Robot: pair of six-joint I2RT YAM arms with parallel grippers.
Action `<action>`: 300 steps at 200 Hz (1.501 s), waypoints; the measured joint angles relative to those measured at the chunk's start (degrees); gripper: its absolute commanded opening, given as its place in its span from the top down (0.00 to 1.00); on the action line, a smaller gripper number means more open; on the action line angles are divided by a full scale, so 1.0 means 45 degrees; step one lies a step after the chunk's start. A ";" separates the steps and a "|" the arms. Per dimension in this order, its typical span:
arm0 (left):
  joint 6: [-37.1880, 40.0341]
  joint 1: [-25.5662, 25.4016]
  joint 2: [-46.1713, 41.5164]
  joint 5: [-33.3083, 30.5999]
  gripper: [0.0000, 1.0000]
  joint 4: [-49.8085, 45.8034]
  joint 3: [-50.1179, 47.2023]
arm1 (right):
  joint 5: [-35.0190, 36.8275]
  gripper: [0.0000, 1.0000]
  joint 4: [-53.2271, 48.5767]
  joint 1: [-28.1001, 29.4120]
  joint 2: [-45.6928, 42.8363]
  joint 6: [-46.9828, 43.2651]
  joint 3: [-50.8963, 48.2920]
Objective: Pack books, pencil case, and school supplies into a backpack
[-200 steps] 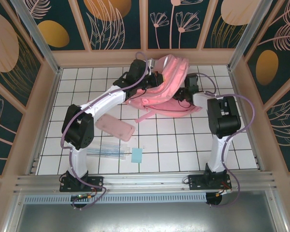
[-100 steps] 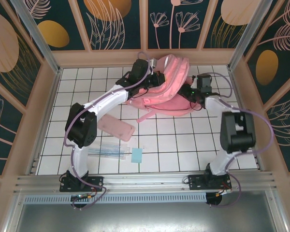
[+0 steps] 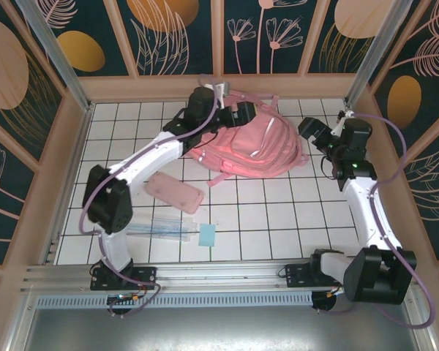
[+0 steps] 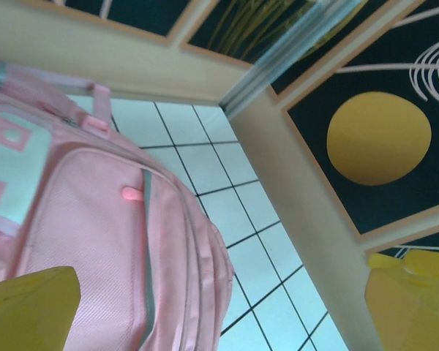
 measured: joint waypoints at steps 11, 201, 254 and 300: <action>0.0029 0.0087 -0.0933 -0.0461 0.01 0.0131 -0.0918 | -0.0364 0.01 0.0029 -0.0015 -0.0019 0.0107 -0.0010; -0.5712 0.0874 0.0185 -0.2603 0.03 0.2370 -0.7412 | 0.4852 0.10 -0.0306 0.8058 0.1078 0.2055 -0.1481; -0.7592 0.0855 0.0733 -0.2705 0.55 0.4129 -0.8106 | 0.5149 0.20 -0.0301 0.8233 0.1112 0.1987 -0.1467; -0.8490 0.0831 0.1622 -0.2409 1.00 0.6159 -0.7859 | 0.4634 0.28 0.0029 0.8874 0.1117 0.1350 -0.1583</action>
